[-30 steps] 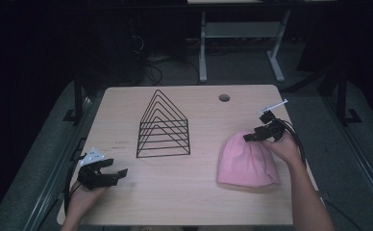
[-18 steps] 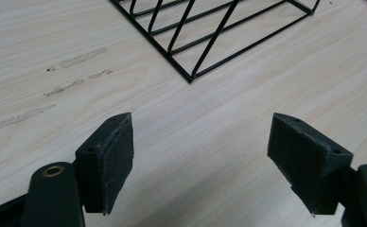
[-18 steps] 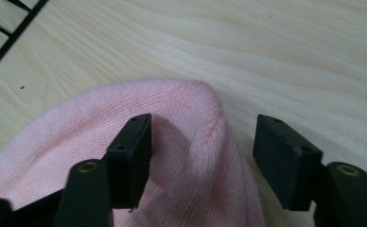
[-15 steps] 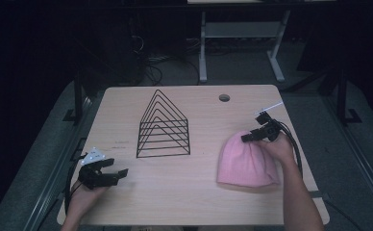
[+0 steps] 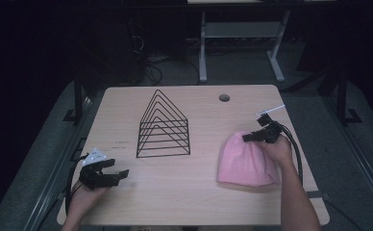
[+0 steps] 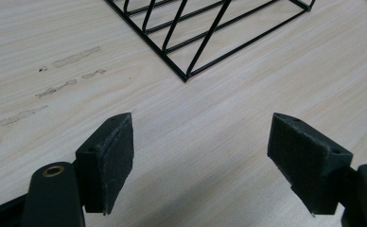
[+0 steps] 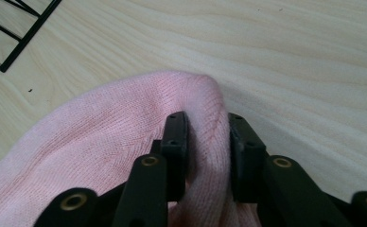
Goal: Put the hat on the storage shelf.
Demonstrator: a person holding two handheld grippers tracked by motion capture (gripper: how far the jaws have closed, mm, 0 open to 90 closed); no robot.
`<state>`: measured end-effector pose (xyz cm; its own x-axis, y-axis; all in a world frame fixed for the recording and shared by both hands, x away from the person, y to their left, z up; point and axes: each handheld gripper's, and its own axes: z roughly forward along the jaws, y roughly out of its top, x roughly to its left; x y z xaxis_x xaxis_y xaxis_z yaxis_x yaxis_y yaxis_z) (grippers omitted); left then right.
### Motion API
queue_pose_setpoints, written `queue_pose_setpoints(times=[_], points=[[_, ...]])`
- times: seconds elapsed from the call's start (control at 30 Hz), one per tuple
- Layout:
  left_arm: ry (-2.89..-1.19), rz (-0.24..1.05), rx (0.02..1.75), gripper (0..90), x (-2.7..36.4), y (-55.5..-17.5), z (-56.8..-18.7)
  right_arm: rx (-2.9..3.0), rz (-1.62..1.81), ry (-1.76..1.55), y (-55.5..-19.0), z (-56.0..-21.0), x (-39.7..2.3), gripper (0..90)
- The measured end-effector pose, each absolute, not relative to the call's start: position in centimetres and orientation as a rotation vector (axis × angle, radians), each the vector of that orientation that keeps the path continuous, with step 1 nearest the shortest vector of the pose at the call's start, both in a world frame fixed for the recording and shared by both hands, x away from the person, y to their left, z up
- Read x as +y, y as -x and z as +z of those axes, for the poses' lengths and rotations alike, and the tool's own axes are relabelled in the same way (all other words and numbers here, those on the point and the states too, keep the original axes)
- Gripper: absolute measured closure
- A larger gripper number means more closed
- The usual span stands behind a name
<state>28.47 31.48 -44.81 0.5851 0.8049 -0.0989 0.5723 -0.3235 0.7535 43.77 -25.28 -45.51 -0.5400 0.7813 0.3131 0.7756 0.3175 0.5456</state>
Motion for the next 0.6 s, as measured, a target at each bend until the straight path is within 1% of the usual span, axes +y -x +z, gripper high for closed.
queue_pose_setpoints(times=[0.33,0.6], points=[[-2.027,0.379,1.102,23.0,31.7,-28.4,-44.8,2.525,1.080,-1.455,-43.1,-44.3,-25.6,74.3],[-2.027,0.379,1.104,23.1,31.7,-28.4,-44.8,2.471,1.178,-1.404,-41.6,-41.6,-26.0,75.0]])
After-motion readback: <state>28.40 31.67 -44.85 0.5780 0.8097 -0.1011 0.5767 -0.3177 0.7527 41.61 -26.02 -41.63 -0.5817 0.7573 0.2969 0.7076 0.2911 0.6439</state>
